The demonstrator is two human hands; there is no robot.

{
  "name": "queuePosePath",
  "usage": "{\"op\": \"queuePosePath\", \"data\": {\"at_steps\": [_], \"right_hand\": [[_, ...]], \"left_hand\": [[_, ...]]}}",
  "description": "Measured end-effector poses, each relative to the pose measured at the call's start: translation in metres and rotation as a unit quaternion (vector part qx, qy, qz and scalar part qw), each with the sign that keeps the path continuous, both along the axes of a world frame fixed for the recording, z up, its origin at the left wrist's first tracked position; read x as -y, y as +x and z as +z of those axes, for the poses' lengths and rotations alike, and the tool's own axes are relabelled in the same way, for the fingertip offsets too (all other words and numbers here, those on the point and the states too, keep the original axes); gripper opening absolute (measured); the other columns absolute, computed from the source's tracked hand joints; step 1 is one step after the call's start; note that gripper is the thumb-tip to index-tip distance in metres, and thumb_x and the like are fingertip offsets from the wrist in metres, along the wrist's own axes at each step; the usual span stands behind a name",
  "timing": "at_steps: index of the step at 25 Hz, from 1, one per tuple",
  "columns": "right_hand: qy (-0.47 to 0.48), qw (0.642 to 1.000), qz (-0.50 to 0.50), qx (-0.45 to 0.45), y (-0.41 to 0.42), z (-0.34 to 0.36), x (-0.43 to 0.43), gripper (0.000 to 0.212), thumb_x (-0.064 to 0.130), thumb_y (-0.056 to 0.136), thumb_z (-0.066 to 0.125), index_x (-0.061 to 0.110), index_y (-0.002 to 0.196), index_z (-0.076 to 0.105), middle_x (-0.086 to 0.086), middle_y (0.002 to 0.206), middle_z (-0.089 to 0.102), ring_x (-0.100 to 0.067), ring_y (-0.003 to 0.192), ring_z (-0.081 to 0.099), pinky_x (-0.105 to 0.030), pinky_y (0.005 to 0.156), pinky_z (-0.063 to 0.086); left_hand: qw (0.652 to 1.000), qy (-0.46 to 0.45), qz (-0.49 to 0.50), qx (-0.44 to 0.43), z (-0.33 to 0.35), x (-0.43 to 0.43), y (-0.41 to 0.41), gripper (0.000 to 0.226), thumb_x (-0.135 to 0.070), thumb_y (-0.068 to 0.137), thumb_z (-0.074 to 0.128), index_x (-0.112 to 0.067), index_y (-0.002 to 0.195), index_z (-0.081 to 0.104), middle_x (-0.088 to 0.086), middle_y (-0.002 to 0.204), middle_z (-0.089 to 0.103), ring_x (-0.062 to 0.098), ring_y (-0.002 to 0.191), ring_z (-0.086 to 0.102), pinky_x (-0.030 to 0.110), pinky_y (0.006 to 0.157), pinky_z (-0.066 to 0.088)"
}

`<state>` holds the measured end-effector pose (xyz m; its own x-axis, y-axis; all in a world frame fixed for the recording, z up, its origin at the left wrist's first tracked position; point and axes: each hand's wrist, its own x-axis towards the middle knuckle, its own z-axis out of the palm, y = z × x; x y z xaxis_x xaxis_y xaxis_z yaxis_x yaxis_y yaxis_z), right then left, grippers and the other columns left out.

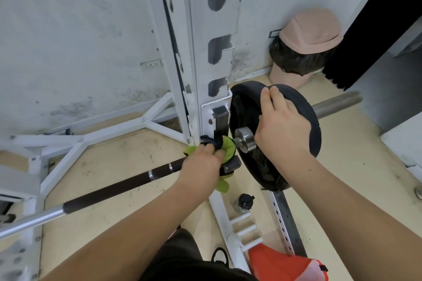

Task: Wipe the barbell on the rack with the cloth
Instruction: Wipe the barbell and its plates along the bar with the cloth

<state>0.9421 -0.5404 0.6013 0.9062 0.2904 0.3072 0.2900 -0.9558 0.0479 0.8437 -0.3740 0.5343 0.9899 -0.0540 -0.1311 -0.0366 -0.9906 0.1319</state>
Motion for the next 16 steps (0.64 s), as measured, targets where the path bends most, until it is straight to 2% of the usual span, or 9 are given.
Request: {"op": "queuePosePath", "data": {"at_steps": [2,5,8,10,12,13,14,15,16], "right_hand": [[0.010,1.000,0.000,-0.011,-0.002,-0.003,0.001,0.082,0.018,0.075,0.077,0.002,0.150,0.045,-0.015,0.150,0.050,-0.033,0.121,0.060,-0.037,0.071,0.056],[0.014,1.000,0.005,-0.020,-0.005,-0.007,0.001,0.081,0.017,0.079,0.073,0.001,0.152,0.040,-0.017,0.154,0.046,-0.035,0.134,0.051,-0.042,0.089,0.055],[0.013,0.999,0.020,-0.041,-0.003,0.001,0.004,0.083,0.017,0.082,0.069,-0.002,0.154,0.033,-0.022,0.158,0.038,-0.038,0.148,0.034,-0.049,0.114,0.041],[0.024,0.996,0.084,-0.022,-0.012,0.004,0.003,0.080,0.015,0.083,0.066,-0.004,0.154,0.034,-0.023,0.159,0.037,-0.037,0.152,0.027,-0.051,0.121,0.030],[0.057,0.983,0.170,-0.027,-0.031,-0.001,0.000,0.073,0.016,0.088,0.064,0.001,0.154,0.038,-0.016,0.160,0.038,-0.030,0.153,0.028,-0.045,0.120,0.035],[0.068,0.976,0.191,-0.079,-0.040,-0.006,-0.002,0.073,0.022,0.090,0.065,0.006,0.156,0.037,-0.009,0.162,0.036,-0.024,0.152,0.030,-0.041,0.116,0.042],[0.071,0.968,0.186,-0.154,-0.044,-0.011,-0.003,0.077,0.029,0.090,0.067,0.013,0.157,0.033,-0.003,0.165,0.029,-0.020,0.151,0.032,-0.038,0.109,0.048],[0.062,0.959,0.164,-0.224,-0.044,-0.017,-0.004,0.084,0.037,0.089,0.070,0.017,0.159,0.027,-0.001,0.167,0.021,-0.019,0.151,0.031,-0.038,0.106,0.050],[0.034,0.951,0.139,-0.275,-0.041,-0.021,-0.007,0.093,0.043,0.086,0.073,0.017,0.160,0.021,-0.001,0.169,0.014,-0.020,0.153,0.025,-0.038,0.108,0.047]], "left_hand": [[0.999,0.037,0.017,0.001,-0.002,-0.009,-0.012,0.051,-0.004,0.089,0.056,-0.017,0.138,0.051,0.007,0.122,0.053,0.028,0.115,0.049,0.039,0.079,0.048],[0.999,0.001,0.014,0.030,-0.002,0.022,0.018,0.044,-0.002,0.088,0.056,-0.008,0.132,0.054,0.013,0.120,0.054,0.031,0.113,0.049,0.039,0.078,0.043],[0.997,-0.020,0.028,0.068,-0.003,0.038,0.033,0.042,-0.007,0.088,0.062,-0.007,0.130,0.055,0.014,0.119,0.056,0.032,0.110,0.052,0.038,0.082,0.045],[0.995,-0.050,0.063,0.053,-0.013,0.022,0.004,0.048,-0.003,0.084,0.064,-0.011,0.131,0.055,0.011,0.121,0.055,0.031,0.111,0.052,0.040,0.081,0.048],[0.991,-0.064,0.117,0.014,-0.027,0.001,-0.038,0.042,-0.004,0.086,0.059,-0.016,0.126,0.058,0.008,0.119,0.058,0.029,0.110,0.055,0.038,0.084,0.049],[0.982,-0.103,0.158,0.005,-0.035,-0.010,-0.056,0.039,-0.004,0.087,0.055,-0.018,0.123,0.061,0.006,0.118,0.062,0.027,0.108,0.059,0.037,0.085,0.050],[0.961,-0.179,0.210,-0.008,-0.036,-0.016,-0.067,0.038,-0.004,0.088,0.051,-0.020,0.120,0.064,0.004,0.114,0.066,0.025,0.104,0.063,0.035,0.085,0.053],[0.925,-0.267,0.268,-0.007,-0.035,-0.017,-0.076,0.038,-0.003,0.088,0.050,-0.022,0.116,0.067,0.000,0.108,0.071,0.022,0.099,0.066,0.034,0.084,0.055],[0.872,-0.351,0.342,0.014,-0.030,-0.014,-0.083,0.037,-0.003,0.090,0.050,-0.025,0.113,0.069,-0.004,0.101,0.073,0.019,0.095,0.069,0.034,0.082,0.056]]}}
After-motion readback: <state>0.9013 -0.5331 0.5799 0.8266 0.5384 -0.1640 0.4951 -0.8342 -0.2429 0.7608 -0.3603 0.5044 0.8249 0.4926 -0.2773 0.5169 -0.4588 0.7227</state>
